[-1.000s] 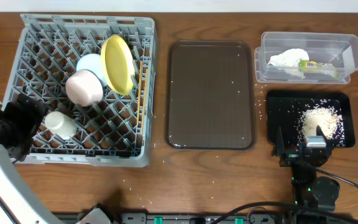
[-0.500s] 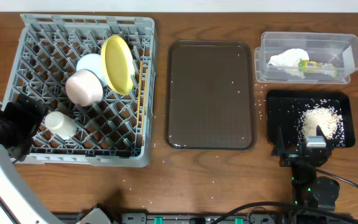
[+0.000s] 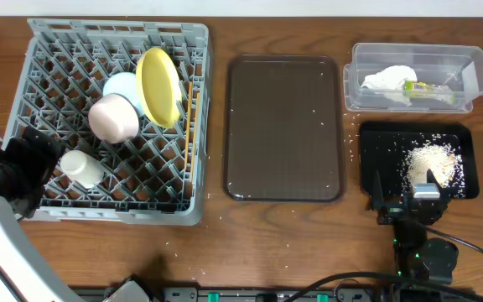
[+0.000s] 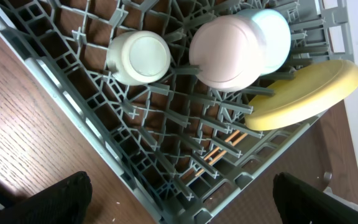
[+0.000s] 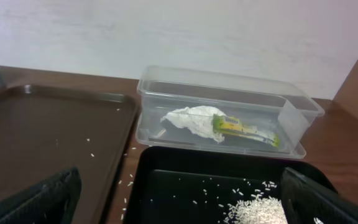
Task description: Sort waste into correct bins and load items into the dishwasher
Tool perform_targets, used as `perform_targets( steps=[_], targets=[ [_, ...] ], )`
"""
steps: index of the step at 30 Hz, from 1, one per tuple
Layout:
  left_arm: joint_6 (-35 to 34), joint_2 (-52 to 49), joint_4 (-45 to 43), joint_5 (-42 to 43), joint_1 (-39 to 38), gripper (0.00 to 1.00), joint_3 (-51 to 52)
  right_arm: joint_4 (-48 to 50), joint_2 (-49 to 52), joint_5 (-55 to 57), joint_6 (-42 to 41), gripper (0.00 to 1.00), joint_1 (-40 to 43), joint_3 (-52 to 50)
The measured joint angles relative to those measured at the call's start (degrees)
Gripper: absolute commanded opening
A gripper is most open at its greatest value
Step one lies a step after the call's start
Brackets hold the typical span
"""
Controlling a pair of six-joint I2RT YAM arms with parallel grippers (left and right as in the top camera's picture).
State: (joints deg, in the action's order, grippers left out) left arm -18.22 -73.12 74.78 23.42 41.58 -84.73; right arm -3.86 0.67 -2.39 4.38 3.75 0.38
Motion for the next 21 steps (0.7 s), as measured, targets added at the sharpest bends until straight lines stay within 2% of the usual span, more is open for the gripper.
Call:
perform_targets(
  steps=[21],
  targets=[
    [0.0, 0.0, 0.0, 0.0, 0.0, 0.94, 0.0, 0.0, 0.0, 0.0, 0.0, 0.99, 0.0, 0.0]
  ],
)
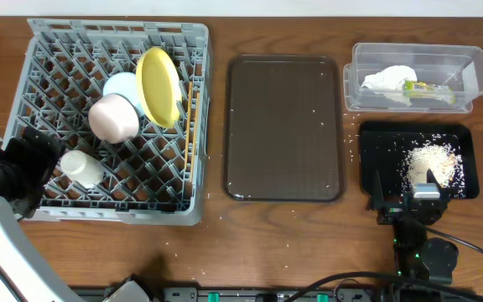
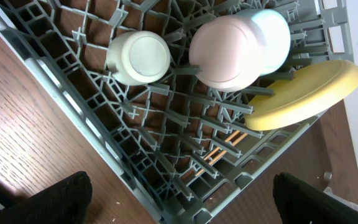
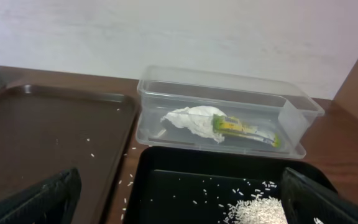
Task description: Sort waste into correct bins and load items into the dishwasher
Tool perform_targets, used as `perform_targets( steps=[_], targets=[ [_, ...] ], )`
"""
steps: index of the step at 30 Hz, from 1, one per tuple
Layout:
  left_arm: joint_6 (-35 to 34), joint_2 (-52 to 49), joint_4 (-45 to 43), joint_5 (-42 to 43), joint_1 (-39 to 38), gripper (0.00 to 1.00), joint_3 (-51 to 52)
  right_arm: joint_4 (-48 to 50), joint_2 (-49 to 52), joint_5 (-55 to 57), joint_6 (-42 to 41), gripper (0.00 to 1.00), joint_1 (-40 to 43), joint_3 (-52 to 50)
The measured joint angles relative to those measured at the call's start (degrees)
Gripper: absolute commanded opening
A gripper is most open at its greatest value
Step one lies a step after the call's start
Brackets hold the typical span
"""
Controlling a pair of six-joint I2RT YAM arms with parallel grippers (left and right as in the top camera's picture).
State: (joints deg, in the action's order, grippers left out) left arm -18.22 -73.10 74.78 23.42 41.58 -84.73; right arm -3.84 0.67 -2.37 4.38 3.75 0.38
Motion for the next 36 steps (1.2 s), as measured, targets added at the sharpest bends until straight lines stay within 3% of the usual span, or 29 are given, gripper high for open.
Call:
perform_targets(
  steps=[7, 13, 19, 36],
  targets=[
    [1.7, 0.2, 0.0, -0.1, -1.0, 0.94, 0.0, 0.0, 0.0, 0.0, 0.0, 0.99, 0.0, 0.0],
    [10.8, 6.4, -2.5, -0.2, -10.3, 0.94, 3.1, 0.0, 0.0, 0.0, 0.0, 0.99, 0.0, 0.0],
    [18.2, 18.5, -11.0, 0.0, -18.9, 0.94, 11.0, 0.0, 0.0, 0.0, 0.0, 0.99, 0.0, 0.0],
    [21.2, 49.1, -43.8, -0.2, -27.7, 0.94, 47.2, 0.0, 0.0, 0.0, 0.0, 0.99, 0.0, 0.0]
  ],
)
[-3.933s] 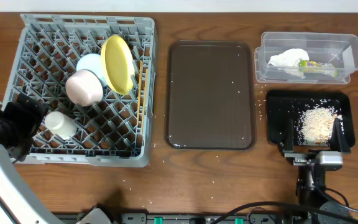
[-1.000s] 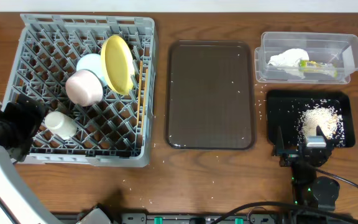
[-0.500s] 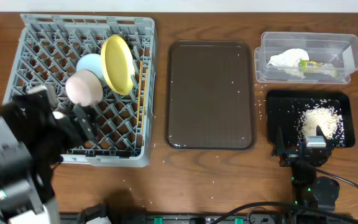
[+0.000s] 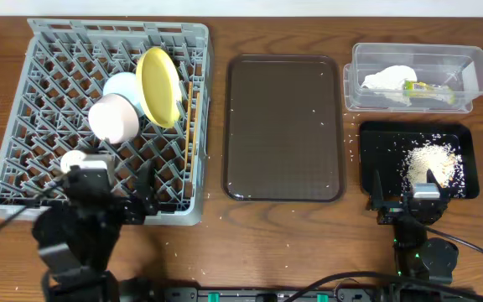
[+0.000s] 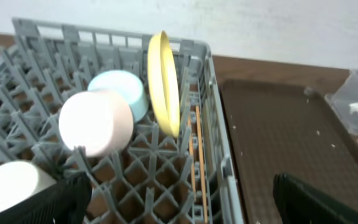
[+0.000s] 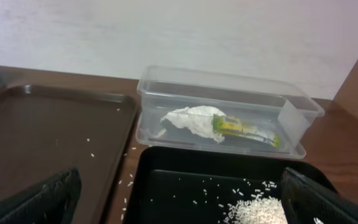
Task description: Sort waste into correct bins and load items into the dishwasher
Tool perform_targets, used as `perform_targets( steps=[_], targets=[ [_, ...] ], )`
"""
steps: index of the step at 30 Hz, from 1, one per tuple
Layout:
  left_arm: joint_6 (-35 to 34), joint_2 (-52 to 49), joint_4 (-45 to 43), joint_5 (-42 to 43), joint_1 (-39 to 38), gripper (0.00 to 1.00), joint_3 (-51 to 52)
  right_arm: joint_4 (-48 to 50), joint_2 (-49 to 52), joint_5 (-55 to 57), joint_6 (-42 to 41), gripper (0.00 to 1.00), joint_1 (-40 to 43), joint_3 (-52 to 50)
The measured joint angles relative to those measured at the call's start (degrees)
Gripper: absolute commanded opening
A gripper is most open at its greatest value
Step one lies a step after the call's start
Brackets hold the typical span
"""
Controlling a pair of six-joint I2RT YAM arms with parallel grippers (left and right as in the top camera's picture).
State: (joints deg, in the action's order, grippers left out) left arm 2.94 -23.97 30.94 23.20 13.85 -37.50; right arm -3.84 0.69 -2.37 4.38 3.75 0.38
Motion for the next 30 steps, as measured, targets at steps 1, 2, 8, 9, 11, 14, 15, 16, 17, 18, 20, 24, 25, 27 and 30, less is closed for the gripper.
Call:
perform_targets(
  steps=[1, 2, 8, 9, 11, 14, 15, 16, 17, 18, 20, 24, 25, 27, 30],
  targets=[
    [0.0, 1.4, -2.1, 0.0, -0.3, 0.94, 2.2, 0.0, 0.0, 0.0, 0.0, 0.99, 0.0, 0.0],
    [0.0, 2.5, -3.7, 0.0, -0.6, 0.94, 4.0, 0.0, 0.0, 0.0, 0.0, 0.99, 0.0, 0.0],
    [0.1, 10.2, -12.9, -0.2, -3.4, 0.94, 14.9, 0.0, 0.0, 0.0, 0.0, 0.99, 0.0, 0.0],
    [0.1, 11.4, -13.9, -0.6, -4.1, 0.94, 16.5, 0.0, 0.0, 0.0, 0.0, 0.99, 0.0, 0.0],
    [0.1, 13.5, -16.8, -1.8, -5.5, 0.94, 19.6, 0.0, 0.0, 0.0, 0.0, 0.99, 0.0, 0.0],
    [0.1, 15.6, -20.6, -4.3, -7.4, 0.94, 23.5, 0.0, 0.0, 0.0, 0.0, 0.99, 0.0, 0.0],
    [0.1, 16.1, -21.7, -5.4, -8.0, 0.94, 24.6, 0.0, 0.0, 0.0, 0.0, 0.99, 0.0, 0.0],
    [0.1, 16.5, -22.6, -6.4, -8.6, 0.94, 25.5, 0.0, 0.0, 0.0, 0.0, 0.99, 0.0, 0.0],
    [0.0, 16.9, -23.5, -7.6, -9.2, 0.94, 26.4, 0.0, 0.0, 0.0, 0.0, 0.99, 0.0, 0.0],
    [-0.1, 17.3, -24.1, -9.1, -9.7, 0.94, 27.2, 0.0, 0.0, 0.0, 0.0, 0.99, 0.0, 0.0],
    [-0.4, 17.8, -25.3, -11.8, -10.7, 0.94, 28.5, 0.0, 0.0, 0.0, 0.0, 0.99, 0.0, 0.0],
    [-1.0, 19.2, -26.9, -18.0, -11.9, 0.94, 30.2, 0.0, 0.0, 0.0, 0.0, 0.99, 0.0, 0.0],
    [-1.2, 19.6, -26.9, -19.2, -12.0, 0.94, 30.5, 0.0, 0.0, 0.0, 0.0, 0.99, 0.0, 0.0],
    [-1.4, 20.6, -26.9, -21.4, -12.0, 0.94, 30.8, 0.0, 0.0, 0.0, 0.0, 0.99, 0.0, 0.0],
    [-1.5, 22.6, -27.0, -23.3, -12.0, 0.94, 31.6, 0.0, 0.0, 0.0, 0.0, 0.99, 0.0, 0.0]
  ],
)
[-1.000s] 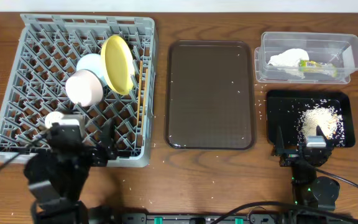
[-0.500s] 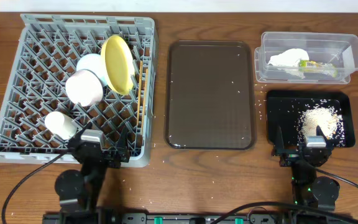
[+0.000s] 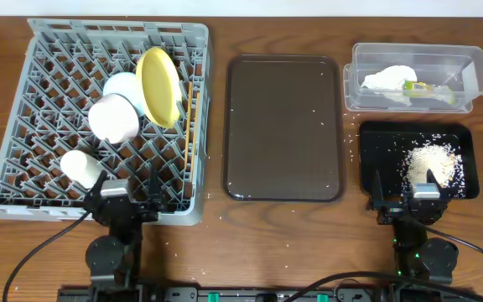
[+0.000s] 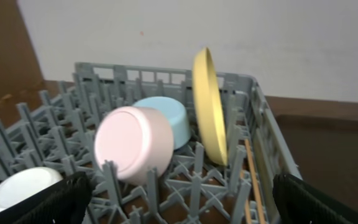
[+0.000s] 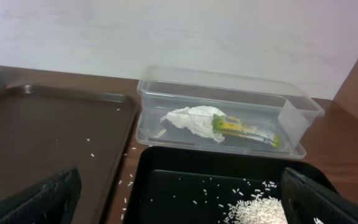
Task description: Sort waste into correct bins and load items into the dishwasher
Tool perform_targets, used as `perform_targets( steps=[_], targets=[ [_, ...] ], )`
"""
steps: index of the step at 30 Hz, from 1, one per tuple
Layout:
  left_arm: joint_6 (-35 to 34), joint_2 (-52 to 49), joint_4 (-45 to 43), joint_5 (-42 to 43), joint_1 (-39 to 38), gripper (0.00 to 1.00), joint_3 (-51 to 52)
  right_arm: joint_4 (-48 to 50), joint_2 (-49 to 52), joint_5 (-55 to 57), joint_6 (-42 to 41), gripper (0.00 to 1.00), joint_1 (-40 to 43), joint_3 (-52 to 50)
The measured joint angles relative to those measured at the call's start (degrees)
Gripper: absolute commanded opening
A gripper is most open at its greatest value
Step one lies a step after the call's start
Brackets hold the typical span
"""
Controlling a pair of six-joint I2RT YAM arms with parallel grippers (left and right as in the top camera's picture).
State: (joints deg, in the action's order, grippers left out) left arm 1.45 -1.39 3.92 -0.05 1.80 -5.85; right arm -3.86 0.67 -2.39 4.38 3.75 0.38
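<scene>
The grey dishwasher rack (image 3: 23,189) holds an upright yellow plate (image 3: 159,86), a pale blue bowl (image 3: 122,85), a pink bowl (image 3: 112,118), a white cup (image 3: 80,168) and chopsticks (image 3: 194,117). My left gripper (image 3: 124,201) rests open at the rack's front edge, nothing between its fingers (image 4: 48,202). My right gripper (image 3: 414,199) stands open at the front of the black bin (image 3: 376,143) that holds rice (image 3: 431,161). The clear bin (image 3: 476,63) holds a crumpled tissue (image 5: 191,118) and a green wrapper (image 5: 241,129).
A brown tray (image 3: 284,127) lies between the rack and the bins, with stray rice grains on it and on the wooden table (image 3: 309,243) around it. Cables run along the table's front edge.
My left arm has drawn back to the table's front; its gripper now sits lower at the rack's front edge. The right arm and all objects are unchanged.
My left gripper first hung open at the rack's left side, looking down on the cup and bowls, and stayed there. It then stood at the rack's front, and now rests lower there. The right gripper stayed open at the black bin throughout.
</scene>
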Motion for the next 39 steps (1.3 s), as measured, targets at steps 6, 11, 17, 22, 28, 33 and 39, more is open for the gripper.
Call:
perform_targets(
  steps=[6, 11, 17, 22, 28, 33, 39],
  targets=[
    [-0.4, 0.8, -1.7, -1.5, 0.0, 0.94, 2.1, 0.0, 0.0, 0.0, 0.0, 0.99, 0.0, 0.0],
    [-0.5, 0.8, -5.6, -1.7, 0.0, 0.94, 5.0, 0.0, 0.0, 0.0, 0.0, 0.99, 0.0, 0.0],
    [-1.2, 0.8, -4.6, -1.8, 0.0, 0.94, 5.5, 0.0, 0.0, 0.0, 0.0, 0.99, 0.0, 0.0],
    [-1.1, 0.8, -2.9, -1.6, 0.0, 0.94, 5.0, 0.0, 0.0, 0.0, 0.0, 0.99, 0.0, 0.0],
    [-1.0, 0.8, -2.7, -1.1, 0.0, 0.94, 4.9, 0.0, 0.0, 0.0, 0.0, 0.99, 0.0, 0.0],
    [-1.0, 0.8, -2.5, -0.3, 0.0, 0.94, 4.8, 0.0, 0.0, 0.0, 0.0, 0.99, 0.0, 0.0],
    [-1.0, 0.8, -2.5, -0.2, 0.0, 0.94, 4.8, 0.0, 0.0, 0.0, 0.0, 0.99, 0.0, 0.0]
  ],
)
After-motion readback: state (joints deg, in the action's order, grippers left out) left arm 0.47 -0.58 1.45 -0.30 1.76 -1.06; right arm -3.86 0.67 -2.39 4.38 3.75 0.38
